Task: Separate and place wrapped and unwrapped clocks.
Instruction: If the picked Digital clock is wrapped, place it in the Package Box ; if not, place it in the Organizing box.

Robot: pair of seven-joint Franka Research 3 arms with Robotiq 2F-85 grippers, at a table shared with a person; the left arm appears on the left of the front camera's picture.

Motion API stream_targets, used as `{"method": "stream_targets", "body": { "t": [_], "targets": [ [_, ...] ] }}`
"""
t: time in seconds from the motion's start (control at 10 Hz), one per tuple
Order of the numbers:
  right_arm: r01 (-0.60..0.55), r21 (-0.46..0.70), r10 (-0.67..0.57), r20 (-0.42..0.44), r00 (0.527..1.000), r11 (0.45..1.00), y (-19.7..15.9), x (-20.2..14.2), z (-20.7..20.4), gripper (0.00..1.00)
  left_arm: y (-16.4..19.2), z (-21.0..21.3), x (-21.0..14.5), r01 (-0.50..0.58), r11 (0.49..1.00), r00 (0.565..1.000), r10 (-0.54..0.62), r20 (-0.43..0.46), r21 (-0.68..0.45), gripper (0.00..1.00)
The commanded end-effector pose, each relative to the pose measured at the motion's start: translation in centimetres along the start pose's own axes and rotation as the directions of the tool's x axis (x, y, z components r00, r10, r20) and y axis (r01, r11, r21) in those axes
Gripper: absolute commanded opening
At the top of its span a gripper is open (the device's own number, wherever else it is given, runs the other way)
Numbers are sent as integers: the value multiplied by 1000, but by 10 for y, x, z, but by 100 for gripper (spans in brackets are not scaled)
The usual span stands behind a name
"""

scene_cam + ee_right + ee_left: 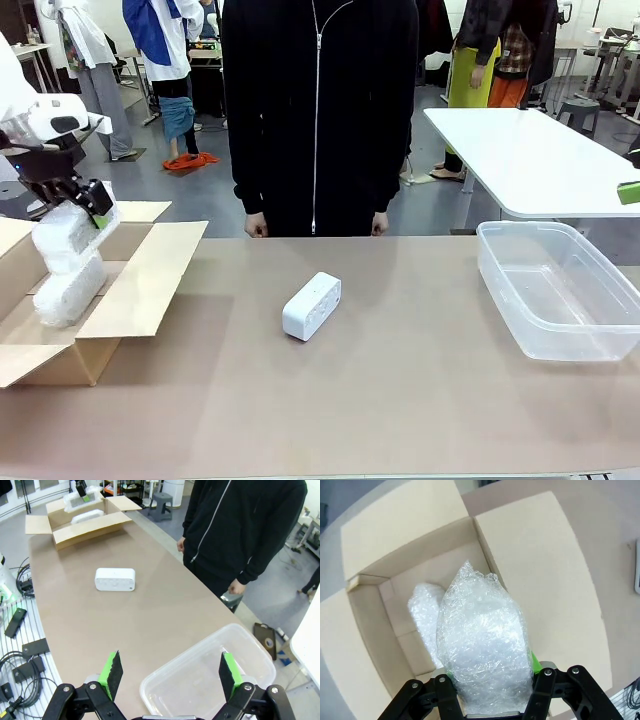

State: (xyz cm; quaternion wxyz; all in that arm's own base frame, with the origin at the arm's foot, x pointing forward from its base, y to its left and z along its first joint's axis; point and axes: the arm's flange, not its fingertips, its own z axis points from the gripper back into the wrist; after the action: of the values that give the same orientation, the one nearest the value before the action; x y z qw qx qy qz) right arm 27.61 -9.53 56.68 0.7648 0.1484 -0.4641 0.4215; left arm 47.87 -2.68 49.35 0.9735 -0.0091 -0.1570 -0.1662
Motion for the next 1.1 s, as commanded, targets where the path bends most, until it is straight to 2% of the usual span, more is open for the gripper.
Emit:
{"method": "stream_targets", "body": {
  "t": [0.0,0.4,0.8,1.0],
  "targets": [
    [-8,20,8,24,1000,1000,-1,0,-3,100,10,-13,-3,35,998,999,-34,11,-43,55],
    [-8,20,8,24,1000,1000,-1,0,-3,100,15,-50,-17,-19,998,999,21,29,-66,55],
    [-8,20,8,24,1000,1000,-1,0,-3,100,7,-83,-27,14,997,1000,-14,4,-71,55],
    [-8,20,8,24,1000,1000,-1,0,-3,100,12,-96,-29,-3,996,1000,3,1,-87,55]
  ]
}}
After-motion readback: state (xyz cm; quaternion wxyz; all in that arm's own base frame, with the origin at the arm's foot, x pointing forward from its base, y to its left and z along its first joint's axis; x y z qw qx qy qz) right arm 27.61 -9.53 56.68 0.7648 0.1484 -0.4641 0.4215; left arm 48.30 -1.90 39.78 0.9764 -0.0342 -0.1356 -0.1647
